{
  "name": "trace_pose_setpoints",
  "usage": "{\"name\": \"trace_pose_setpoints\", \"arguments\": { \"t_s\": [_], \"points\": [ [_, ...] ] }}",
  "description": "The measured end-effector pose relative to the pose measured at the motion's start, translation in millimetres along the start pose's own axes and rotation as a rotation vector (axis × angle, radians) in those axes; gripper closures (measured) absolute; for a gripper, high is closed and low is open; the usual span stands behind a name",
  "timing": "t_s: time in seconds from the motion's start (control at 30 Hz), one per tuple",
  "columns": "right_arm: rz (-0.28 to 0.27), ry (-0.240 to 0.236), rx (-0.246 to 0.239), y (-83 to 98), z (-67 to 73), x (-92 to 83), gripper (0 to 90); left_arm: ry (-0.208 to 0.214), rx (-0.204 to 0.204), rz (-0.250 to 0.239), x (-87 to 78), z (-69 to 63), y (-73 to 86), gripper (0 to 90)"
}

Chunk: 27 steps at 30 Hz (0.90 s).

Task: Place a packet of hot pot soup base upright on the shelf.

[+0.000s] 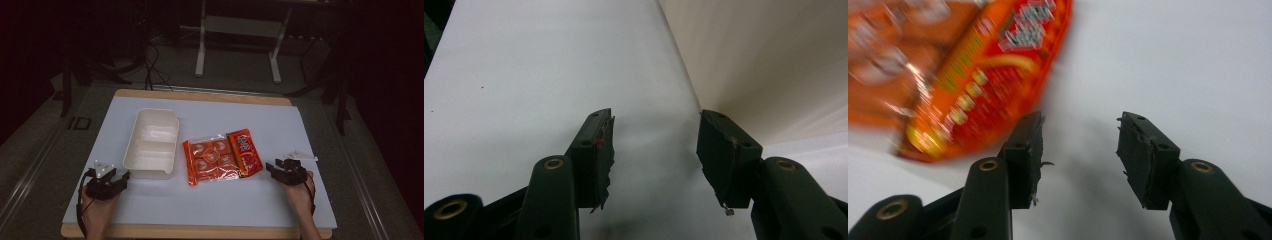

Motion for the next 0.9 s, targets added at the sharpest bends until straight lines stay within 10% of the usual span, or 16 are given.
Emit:
{"name": "trace_pose_setpoints", "arguments": {
  "t_s": [0.9],
  "points": [
    [0.103,-0.111,0.038,-32.0,14.2,54.9,49.2,0.001,-0.002,0.013,1.4,-0.2,0.9,48.5]
  ]
}}
Point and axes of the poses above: each handheld gripper's, and its own axes: x roughly forward along the jaws, y roughly out of its underside, z roughly to its left, the point moved 10 cm from there along x, roughly forward along the jaws, and after that the axes turned 5 degrees about -z, right-handed, at the moved point
